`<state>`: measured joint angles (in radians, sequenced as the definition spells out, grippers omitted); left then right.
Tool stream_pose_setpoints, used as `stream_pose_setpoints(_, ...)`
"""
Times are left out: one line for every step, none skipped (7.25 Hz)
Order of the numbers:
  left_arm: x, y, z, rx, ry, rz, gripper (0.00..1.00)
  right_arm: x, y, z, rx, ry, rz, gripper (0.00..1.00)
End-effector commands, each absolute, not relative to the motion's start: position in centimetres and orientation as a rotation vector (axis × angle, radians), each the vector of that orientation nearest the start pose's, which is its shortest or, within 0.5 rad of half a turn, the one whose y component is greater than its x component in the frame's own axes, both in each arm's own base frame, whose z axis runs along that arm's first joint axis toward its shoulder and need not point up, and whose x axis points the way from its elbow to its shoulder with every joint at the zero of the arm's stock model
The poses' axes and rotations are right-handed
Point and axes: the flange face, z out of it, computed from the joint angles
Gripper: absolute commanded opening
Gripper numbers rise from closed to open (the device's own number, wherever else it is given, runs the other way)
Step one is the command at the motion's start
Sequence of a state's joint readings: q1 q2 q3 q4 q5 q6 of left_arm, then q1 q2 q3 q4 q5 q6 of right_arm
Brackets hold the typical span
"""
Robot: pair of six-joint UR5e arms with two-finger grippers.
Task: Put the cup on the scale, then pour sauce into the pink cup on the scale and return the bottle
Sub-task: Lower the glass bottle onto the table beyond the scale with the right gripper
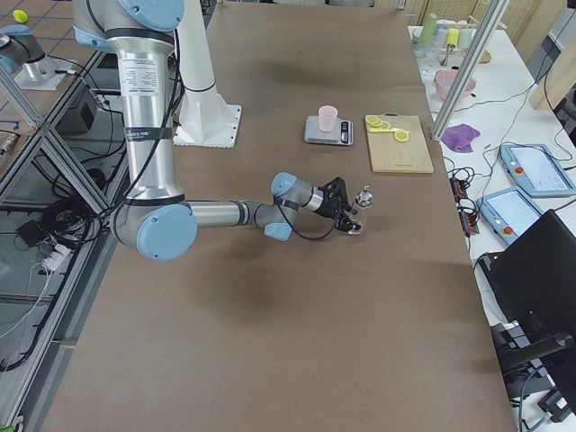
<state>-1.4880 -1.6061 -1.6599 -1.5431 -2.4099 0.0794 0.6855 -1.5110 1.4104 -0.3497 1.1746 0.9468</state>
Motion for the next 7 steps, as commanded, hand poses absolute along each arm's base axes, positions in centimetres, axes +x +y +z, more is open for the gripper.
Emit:
stream_pose_setpoints(-1.68,-51.31,59.51,0.091,0.840,0.194,0.99,-31.20,-47.51,57.90,0.951,-0.659,0.274,0.00)
stream_pose_setpoints(-1.68,-51.30,59.52,0.090,0.840,0.193,0.99,-31.25,-47.55,57.82,0.952,-0.660,0.275,0.00)
stream_pose_setpoints(-1.68,-51.31,59.51,0.091,0.840,0.194,0.99,-31.25,-47.55,57.82,0.952,-0.660,0.275,0.00)
stream_pose_setpoints(-1.68,-51.31,59.51,0.091,0.840,0.194,0.99,-31.32,-47.50,57.82,0.952,-0.661,0.273,0.00)
stream_pose_setpoints(-1.68,-51.31,59.51,0.091,0.840,0.194,0.99,-31.32,-47.49,57.65,0.953,-0.666,0.273,0.00)
stream_pose_setpoints(-1.69,-51.31,59.52,0.091,0.838,0.194,0.99,-31.36,-47.46,57.64,0.950,-0.672,0.289,0.52)
stream_pose_setpoints(-1.68,-51.31,59.51,0.091,0.840,0.194,0.99,-31.16,-47.50,57.60,0.955,-0.676,0.336,1.00)
